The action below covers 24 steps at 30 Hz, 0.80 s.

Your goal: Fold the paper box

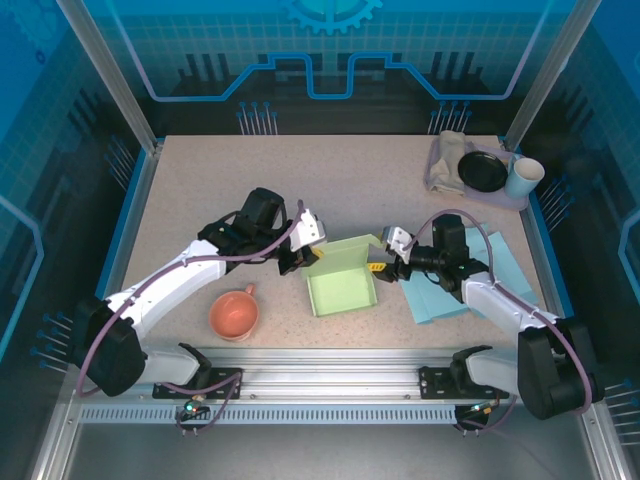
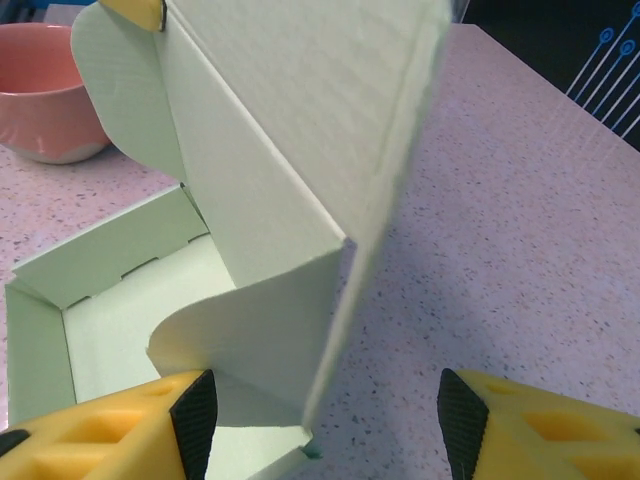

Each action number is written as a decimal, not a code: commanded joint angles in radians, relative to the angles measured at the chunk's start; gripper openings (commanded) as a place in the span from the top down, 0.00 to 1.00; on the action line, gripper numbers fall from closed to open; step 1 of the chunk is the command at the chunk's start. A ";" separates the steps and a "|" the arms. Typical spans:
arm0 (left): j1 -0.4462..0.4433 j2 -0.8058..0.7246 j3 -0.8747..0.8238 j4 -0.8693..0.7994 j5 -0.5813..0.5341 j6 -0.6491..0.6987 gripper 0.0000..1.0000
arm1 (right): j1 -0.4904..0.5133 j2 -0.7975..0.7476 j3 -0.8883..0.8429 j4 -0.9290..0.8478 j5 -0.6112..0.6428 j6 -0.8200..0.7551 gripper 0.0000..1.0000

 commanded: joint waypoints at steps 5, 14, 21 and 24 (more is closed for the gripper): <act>-0.036 0.034 0.050 -0.040 0.061 0.025 1.00 | 0.025 0.003 0.037 -0.058 -0.068 -0.039 0.37; -0.049 0.032 0.054 -0.047 0.063 0.028 1.00 | 0.029 0.016 0.061 -0.116 -0.111 -0.076 0.49; -0.059 0.039 0.060 -0.055 0.064 0.031 1.00 | 0.035 0.007 0.062 -0.140 -0.152 -0.102 0.54; -0.060 0.038 0.062 -0.057 0.062 0.031 1.00 | 0.035 0.006 0.065 -0.150 -0.164 -0.109 0.68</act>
